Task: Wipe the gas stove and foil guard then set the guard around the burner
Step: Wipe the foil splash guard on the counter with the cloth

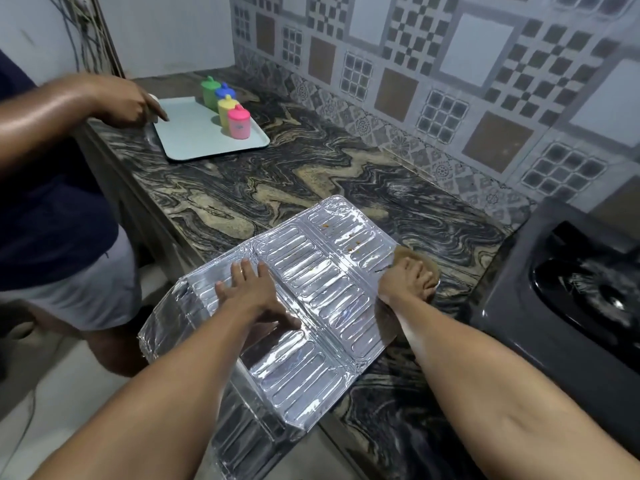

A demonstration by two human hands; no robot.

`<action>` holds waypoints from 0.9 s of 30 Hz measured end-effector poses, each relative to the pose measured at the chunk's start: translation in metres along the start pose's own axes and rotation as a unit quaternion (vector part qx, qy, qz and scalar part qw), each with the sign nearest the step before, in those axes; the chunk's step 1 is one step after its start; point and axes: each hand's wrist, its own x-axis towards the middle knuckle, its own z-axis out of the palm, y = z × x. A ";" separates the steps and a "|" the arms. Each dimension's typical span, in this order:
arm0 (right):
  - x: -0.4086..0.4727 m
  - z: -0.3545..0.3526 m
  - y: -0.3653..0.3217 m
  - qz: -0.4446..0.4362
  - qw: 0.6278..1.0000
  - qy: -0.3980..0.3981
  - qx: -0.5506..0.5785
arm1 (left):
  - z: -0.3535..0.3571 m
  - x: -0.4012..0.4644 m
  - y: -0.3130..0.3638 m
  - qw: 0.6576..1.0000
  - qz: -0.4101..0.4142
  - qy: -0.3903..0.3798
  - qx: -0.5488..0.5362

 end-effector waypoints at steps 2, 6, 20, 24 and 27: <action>0.009 -0.016 -0.008 0.031 0.998 0.027 0.045 | 0.001 0.001 0.001 1.000 0.001 0.007 0.003; -0.004 -0.051 -0.034 -0.020 0.957 0.059 0.282 | -0.003 -0.002 0.005 1.000 -0.004 0.002 0.011; -0.046 -0.022 0.008 -0.249 0.951 0.057 0.177 | -0.008 -0.008 0.010 1.000 -0.021 -0.009 0.020; -0.055 0.002 0.008 -0.523 0.847 -0.018 -0.092 | -0.007 -0.008 0.007 1.000 -0.014 -0.006 0.016; -0.050 0.023 0.012 -0.549 0.807 -0.041 -0.215 | -0.005 -0.007 0.005 1.000 -0.009 -0.001 0.013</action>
